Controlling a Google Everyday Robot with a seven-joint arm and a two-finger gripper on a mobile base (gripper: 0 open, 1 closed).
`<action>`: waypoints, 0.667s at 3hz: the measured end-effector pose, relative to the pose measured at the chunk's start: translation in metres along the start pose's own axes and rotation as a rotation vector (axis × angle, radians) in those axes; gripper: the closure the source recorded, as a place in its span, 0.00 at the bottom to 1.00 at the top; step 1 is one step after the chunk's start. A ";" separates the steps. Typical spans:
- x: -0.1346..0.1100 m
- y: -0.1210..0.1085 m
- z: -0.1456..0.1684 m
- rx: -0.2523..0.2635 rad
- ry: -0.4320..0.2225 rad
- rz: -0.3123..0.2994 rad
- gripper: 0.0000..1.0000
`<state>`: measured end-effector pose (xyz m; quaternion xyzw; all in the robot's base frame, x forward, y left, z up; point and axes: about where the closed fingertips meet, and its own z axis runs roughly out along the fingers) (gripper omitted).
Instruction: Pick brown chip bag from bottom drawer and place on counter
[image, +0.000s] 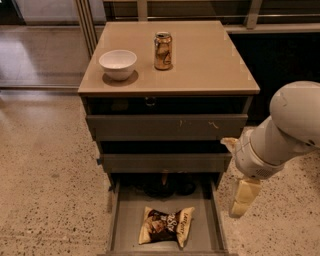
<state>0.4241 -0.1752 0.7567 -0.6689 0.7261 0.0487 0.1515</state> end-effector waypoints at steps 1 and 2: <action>0.004 0.007 0.027 -0.039 -0.007 0.001 0.00; 0.005 0.015 0.047 -0.062 -0.013 -0.010 0.00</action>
Offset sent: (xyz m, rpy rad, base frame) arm -0.0133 0.0141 -0.0735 0.0242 0.0797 0.0458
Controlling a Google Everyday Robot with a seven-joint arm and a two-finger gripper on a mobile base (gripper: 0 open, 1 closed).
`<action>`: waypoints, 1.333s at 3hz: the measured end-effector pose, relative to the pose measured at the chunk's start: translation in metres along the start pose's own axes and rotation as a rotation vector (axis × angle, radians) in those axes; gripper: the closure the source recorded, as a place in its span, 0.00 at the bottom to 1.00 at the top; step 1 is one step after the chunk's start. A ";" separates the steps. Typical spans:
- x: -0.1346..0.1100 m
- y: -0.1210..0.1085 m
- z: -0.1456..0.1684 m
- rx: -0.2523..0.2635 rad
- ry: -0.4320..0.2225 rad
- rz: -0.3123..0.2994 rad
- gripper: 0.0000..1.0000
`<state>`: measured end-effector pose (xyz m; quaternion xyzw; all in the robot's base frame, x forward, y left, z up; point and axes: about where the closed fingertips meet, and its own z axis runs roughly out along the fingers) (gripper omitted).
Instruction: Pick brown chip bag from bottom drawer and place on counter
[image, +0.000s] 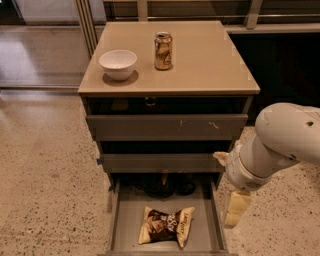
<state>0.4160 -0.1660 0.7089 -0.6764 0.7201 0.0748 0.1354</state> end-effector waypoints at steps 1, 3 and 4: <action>0.000 0.009 0.024 -0.032 -0.019 -0.001 0.00; -0.004 0.009 0.031 -0.016 -0.047 -0.016 0.00; -0.011 0.004 0.052 0.004 -0.095 -0.053 0.00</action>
Offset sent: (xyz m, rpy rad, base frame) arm -0.0075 0.0126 -0.0359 0.0304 0.0517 0.0159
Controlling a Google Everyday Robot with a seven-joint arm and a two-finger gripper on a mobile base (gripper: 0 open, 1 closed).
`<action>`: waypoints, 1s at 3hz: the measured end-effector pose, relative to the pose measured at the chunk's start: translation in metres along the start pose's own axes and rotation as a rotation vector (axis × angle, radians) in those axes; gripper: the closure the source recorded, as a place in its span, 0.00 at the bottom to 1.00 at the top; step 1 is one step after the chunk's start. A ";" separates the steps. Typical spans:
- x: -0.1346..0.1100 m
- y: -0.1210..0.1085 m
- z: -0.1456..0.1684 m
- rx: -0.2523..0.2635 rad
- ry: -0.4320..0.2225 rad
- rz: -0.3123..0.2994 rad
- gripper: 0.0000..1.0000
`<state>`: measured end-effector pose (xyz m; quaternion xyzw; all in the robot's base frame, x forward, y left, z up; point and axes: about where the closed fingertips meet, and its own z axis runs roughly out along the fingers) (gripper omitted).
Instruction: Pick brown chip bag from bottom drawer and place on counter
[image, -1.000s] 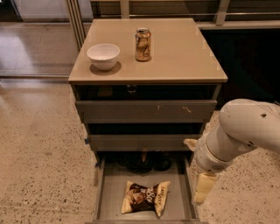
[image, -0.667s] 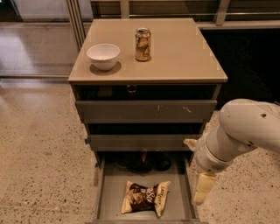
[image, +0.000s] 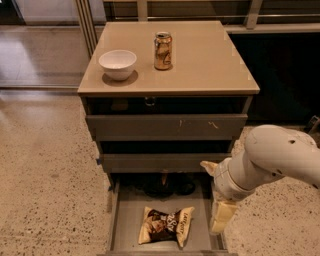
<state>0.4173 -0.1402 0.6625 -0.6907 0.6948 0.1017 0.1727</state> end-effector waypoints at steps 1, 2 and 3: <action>0.005 -0.009 0.041 -0.012 -0.042 -0.009 0.00; 0.016 -0.015 0.091 -0.040 -0.033 -0.001 0.00; 0.025 -0.021 0.132 -0.071 -0.023 0.017 0.00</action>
Offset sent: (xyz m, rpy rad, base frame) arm 0.0403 0.0321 -0.1514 0.0045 0.0756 0.0134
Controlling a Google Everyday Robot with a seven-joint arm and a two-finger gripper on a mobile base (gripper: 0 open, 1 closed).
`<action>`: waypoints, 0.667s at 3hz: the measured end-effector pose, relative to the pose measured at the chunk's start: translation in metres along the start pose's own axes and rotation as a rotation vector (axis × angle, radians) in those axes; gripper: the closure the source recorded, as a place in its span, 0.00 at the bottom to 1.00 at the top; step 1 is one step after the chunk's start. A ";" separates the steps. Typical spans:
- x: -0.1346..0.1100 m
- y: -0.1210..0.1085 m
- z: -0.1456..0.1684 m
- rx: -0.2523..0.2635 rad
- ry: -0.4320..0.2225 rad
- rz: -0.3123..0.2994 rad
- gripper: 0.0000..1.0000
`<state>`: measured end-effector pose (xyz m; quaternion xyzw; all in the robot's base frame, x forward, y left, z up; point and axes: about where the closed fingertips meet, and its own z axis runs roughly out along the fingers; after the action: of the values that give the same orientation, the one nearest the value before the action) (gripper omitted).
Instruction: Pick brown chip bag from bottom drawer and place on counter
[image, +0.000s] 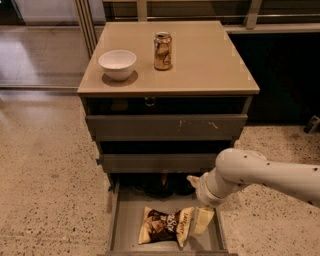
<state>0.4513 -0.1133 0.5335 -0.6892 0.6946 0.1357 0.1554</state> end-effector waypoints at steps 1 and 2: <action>0.020 -0.007 0.071 -0.085 -0.017 0.046 0.00; 0.020 -0.007 0.071 -0.085 -0.017 0.045 0.00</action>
Offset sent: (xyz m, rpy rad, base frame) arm 0.0139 0.0131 -0.0974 0.0313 0.1270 -0.0119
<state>0.4600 -0.1027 0.4609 -0.6780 0.7024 0.1744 0.1287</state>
